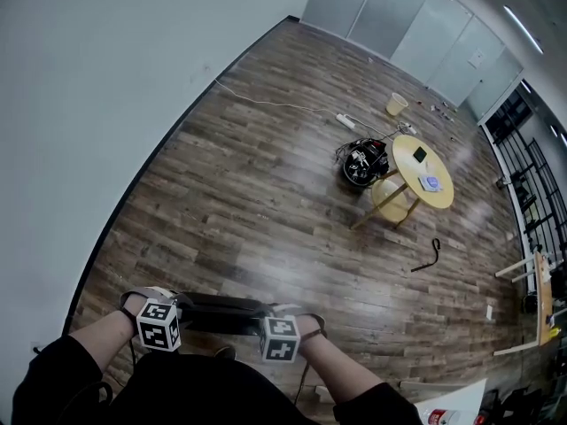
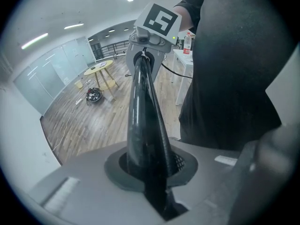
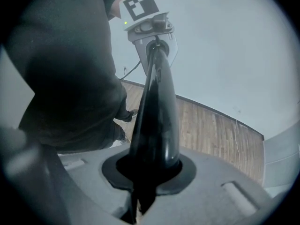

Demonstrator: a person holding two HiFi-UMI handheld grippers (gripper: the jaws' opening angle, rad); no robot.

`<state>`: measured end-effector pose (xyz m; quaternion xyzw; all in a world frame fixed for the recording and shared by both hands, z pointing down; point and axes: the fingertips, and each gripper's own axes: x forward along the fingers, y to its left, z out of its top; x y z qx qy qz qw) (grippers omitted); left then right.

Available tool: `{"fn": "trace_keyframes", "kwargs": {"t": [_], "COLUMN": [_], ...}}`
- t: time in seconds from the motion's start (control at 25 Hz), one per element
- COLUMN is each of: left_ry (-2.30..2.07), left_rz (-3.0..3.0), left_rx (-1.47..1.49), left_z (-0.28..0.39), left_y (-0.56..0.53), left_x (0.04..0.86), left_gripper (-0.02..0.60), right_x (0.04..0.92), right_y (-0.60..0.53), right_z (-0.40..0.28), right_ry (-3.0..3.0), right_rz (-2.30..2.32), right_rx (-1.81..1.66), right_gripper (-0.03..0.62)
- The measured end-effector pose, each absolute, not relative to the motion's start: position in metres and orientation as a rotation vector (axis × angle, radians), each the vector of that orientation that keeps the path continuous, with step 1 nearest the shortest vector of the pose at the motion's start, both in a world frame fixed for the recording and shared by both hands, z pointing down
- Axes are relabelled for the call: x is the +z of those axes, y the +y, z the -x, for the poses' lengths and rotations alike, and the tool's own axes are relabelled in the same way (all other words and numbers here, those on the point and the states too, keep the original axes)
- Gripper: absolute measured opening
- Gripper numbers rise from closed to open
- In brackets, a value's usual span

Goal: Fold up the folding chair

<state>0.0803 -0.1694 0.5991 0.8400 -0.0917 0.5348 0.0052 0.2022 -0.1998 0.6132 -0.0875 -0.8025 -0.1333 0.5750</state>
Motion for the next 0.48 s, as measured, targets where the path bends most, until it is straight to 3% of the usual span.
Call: {"fn": "trace_keyframes", "kwargs": {"t": [0.48], "left_ry": [-0.279], "left_rz": [-2.582], "left_rx": [1.614], "left_z": [-0.06], "left_y": [-0.187], "left_x": [0.579], "left_gripper": [0.048], "right_x": [0.592], "right_y": [-0.224], "right_z": [-0.18], "right_ry": [-1.869], "right_rz": [0.272], "right_rx": [-0.274], "right_gripper": [0.048]}}
